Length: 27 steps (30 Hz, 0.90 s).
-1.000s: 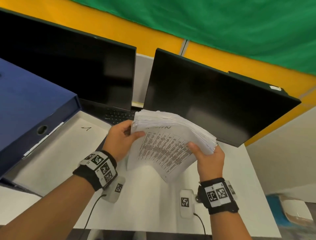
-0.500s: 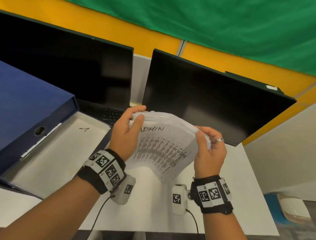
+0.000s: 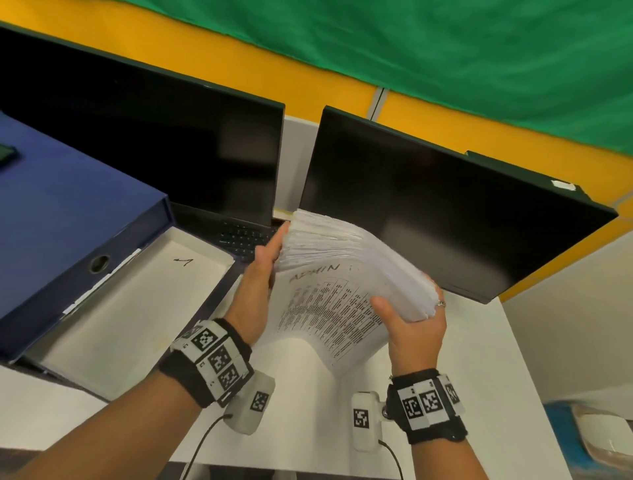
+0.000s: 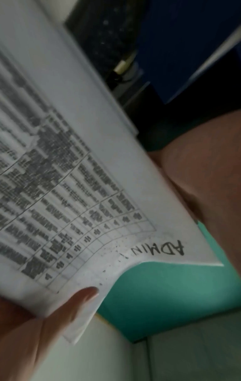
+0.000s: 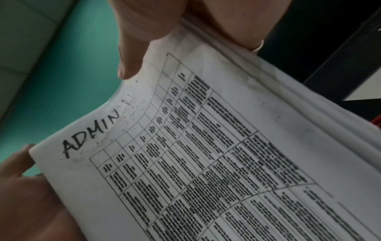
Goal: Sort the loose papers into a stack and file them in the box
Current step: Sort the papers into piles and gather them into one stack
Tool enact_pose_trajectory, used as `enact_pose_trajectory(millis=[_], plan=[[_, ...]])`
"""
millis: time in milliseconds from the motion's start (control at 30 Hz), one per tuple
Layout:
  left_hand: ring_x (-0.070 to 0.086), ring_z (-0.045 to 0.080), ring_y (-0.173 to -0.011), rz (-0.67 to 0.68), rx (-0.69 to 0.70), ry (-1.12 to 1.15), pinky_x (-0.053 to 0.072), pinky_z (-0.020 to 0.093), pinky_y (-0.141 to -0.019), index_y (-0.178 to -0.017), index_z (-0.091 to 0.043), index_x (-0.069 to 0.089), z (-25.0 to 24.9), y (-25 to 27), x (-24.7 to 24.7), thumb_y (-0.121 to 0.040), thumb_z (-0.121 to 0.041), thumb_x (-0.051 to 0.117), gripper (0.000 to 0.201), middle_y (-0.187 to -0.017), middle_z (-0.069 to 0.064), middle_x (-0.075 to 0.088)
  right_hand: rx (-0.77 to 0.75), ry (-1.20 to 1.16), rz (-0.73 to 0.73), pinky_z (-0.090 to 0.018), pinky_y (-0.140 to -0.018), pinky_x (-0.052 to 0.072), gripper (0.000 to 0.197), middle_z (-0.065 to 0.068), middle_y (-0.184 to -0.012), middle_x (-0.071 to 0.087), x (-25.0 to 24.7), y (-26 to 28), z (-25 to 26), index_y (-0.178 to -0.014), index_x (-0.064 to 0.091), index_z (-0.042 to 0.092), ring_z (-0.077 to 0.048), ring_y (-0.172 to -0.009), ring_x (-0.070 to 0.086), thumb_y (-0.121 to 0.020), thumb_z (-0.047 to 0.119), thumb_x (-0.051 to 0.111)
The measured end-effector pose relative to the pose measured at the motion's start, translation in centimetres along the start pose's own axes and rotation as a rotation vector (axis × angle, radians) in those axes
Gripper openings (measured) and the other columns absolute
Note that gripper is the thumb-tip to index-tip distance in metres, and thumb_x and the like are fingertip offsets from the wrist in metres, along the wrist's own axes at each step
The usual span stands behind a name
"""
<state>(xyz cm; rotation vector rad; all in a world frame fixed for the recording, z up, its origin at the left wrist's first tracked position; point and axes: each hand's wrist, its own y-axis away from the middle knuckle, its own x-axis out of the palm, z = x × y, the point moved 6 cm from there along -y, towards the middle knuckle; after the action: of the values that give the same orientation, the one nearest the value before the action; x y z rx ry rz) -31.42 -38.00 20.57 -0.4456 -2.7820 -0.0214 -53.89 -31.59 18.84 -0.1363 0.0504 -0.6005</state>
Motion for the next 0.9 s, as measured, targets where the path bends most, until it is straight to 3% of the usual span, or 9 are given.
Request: enact_pose_trajectory(millis=[133,200,300,467,533,600,667,767,900], plan=[[0.050,0.009,-0.131,0.058,-0.070,-0.037,0.040,0.043,-0.110,-0.129,-0.062,0.042,0.1,-0.4,0.3,-0.062,-0.092,0.047,0.073,-0.139,-0.021,0.054,0.024,0.002,0.008,-0.020,-0.068,0.058,0.065,0.007,-0.106,0.068,-0.4,-0.5,-0.4,-0.121,0.059,0.020,-0.006,-0.095,0.069,-0.064,0.009,0.087],[0.046,-0.006,-0.127,0.062,-0.077,-0.142,0.036,0.040,-0.112,-0.127,-0.066,0.032,0.3,-0.8,0.1,-0.081,-0.066,0.060,0.055,-0.136,-0.031,0.045,0.032,0.003,0.011,-0.021,-0.068,0.058,0.056,0.007,-0.101,0.072,-0.5,-0.8,-0.6,-0.116,0.063,0.019,-0.008,-0.092,0.071,-0.067,0.006,0.086],[0.035,-0.025,-0.117,0.127,-0.055,-0.330,0.040,0.016,-0.104,-0.137,-0.054,0.001,0.3,-1.7,-0.5,-0.073,-0.014,0.079,0.109,-0.135,-0.041,0.027,0.061,-0.036,0.022,-0.022,-0.066,0.058,0.038,0.005,-0.092,0.076,-0.7,-1.3,-0.8,-0.103,0.069,0.020,-0.012,-0.086,0.073,-0.072,0.003,0.083],[0.038,-0.008,-0.133,0.092,-0.090,-0.222,0.031,0.044,-0.117,-0.147,-0.046,0.013,1.2,-2.0,-1.2,-0.081,-0.012,0.067,0.091,-0.146,-0.025,0.038,0.092,-0.024,0.026,-0.026,-0.067,0.060,0.028,0.008,-0.089,0.076,-1.0,-2.3,-0.8,-0.097,0.071,0.025,-0.011,-0.084,0.074,-0.077,0.009,0.081],[0.032,0.006,-0.142,0.191,-0.106,-0.287,0.035,0.041,-0.115,-0.149,-0.049,0.009,1.8,-1.5,-0.4,-0.060,-0.013,0.079,0.119,-0.154,-0.017,0.032,0.109,-0.014,-0.007,-0.027,-0.069,0.061,0.025,0.009,-0.088,0.076,-1.0,-2.8,-0.9,-0.095,0.071,0.027,-0.009,-0.082,0.073,-0.077,0.012,0.082],[0.023,0.000,-0.144,0.319,-0.121,-0.316,0.037,0.025,-0.111,-0.142,-0.059,-0.002,2.3,-1.0,0.7,-0.050,0.002,0.089,0.143,-0.155,-0.025,0.018,0.124,-0.019,-0.039,-0.030,-0.072,0.061,0.023,0.007,-0.087,0.076,-1.0,-3.5,-0.9,-0.094,0.071,0.024,-0.009,-0.080,0.074,-0.077,0.013,0.082],[0.011,-0.005,-0.142,0.355,-0.102,-0.465,0.027,0.025,-0.113,-0.133,-0.068,-0.014,2.8,-1.0,1.4,-0.046,-0.017,0.096,0.150,-0.149,-0.037,0.006,0.132,-0.026,-0.031,-0.029,-0.071,0.061,0.022,0.007,-0.087,0.077,-0.7,-4.1,-0.7,-0.093,0.072,0.024,-0.010,-0.080,0.074,-0.077,0.012,0.081],[0.038,0.005,-0.138,0.112,-0.010,-0.513,0.040,0.037,-0.110,-0.140,-0.062,0.000,2.5,-2.2,0.8,-0.066,-0.024,0.088,0.121,-0.152,-0.018,0.033,0.144,-0.006,0.026,-0.029,-0.068,0.060,0.025,0.010,-0.088,0.077,-0.2,-4.1,-0.3,-0.093,0.071,0.027,-0.010,-0.083,0.074,-0.077,0.010,0.081],[0.055,-0.022,-0.100,-0.127,0.152,-0.538,0.051,0.007,-0.083,-0.128,-0.027,0.052,0.3,-2.5,-0.6,-0.088,-0.014,0.068,0.045,-0.111,-0.026,0.060,0.052,-0.016,0.062,-0.027,-0.070,0.060,0.032,0.011,-0.091,0.076,-0.6,-3.3,1.7,-0.095,0.070,0.028,-0.011,-0.087,0.074,-0.077,0.003,0.079]])
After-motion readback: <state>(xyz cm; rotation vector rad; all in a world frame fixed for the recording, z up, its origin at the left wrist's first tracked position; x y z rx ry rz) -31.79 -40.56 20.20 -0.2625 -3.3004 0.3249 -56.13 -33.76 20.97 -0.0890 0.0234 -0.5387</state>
